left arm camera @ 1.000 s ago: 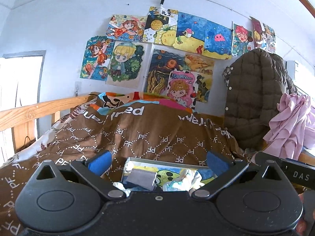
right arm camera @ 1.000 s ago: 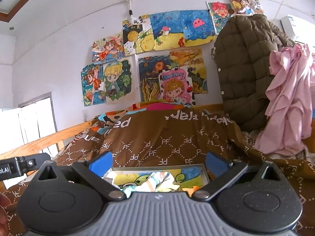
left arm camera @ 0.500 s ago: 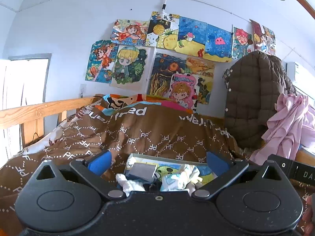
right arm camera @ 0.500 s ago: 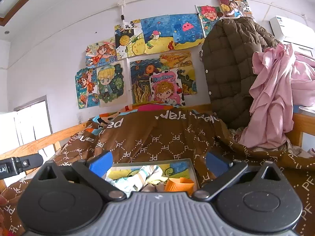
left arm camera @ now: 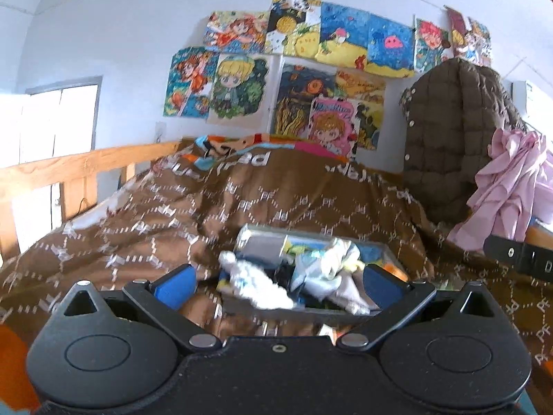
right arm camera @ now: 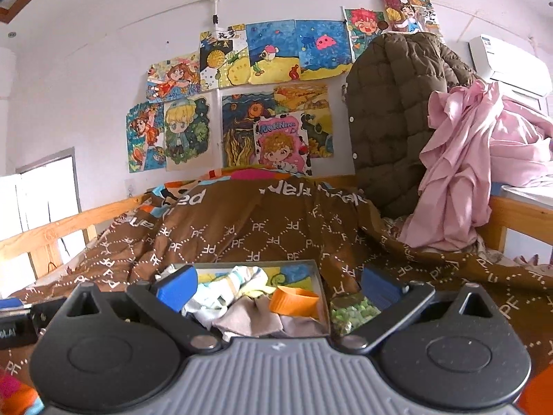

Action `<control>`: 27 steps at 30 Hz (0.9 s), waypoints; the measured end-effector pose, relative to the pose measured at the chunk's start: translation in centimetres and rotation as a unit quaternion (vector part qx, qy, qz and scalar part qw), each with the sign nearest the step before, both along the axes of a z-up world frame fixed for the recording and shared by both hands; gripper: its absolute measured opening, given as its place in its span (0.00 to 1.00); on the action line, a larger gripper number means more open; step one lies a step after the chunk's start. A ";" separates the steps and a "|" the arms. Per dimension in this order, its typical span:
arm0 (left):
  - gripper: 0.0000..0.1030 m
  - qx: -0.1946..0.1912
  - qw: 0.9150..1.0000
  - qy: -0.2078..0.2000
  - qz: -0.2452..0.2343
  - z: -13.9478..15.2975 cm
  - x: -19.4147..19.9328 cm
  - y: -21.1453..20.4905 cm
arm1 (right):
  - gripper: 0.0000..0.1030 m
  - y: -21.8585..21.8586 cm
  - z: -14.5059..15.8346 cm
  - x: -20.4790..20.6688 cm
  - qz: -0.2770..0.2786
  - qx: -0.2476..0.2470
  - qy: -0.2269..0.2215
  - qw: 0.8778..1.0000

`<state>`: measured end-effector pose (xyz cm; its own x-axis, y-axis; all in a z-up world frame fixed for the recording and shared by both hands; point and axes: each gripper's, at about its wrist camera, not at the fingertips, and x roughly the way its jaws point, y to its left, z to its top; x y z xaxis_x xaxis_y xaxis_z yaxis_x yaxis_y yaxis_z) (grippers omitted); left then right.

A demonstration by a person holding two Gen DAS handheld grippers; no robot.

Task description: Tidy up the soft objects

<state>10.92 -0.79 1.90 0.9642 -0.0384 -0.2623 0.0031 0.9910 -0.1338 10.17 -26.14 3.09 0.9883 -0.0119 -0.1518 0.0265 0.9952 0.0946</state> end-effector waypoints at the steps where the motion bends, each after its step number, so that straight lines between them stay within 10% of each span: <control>1: 0.99 0.000 1.000 0.006 0.001 -0.2 -0.3 0.0 | 1.00 0.1 -0.1 -0.3 0.000 -0.002 0.000 1.000; 27: 0.99 0.012 0.999 0.012 0.032 -0.8 -6.1 -0.3 | 1.00 -0.4 -2.1 -5.9 0.002 0.025 0.043 0.999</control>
<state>4.84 -1.07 1.07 0.9582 0.0291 -0.2847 -0.0626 0.9920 -0.1092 4.26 -26.52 0.99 0.9719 0.0025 -0.2355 0.0319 0.9893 0.1421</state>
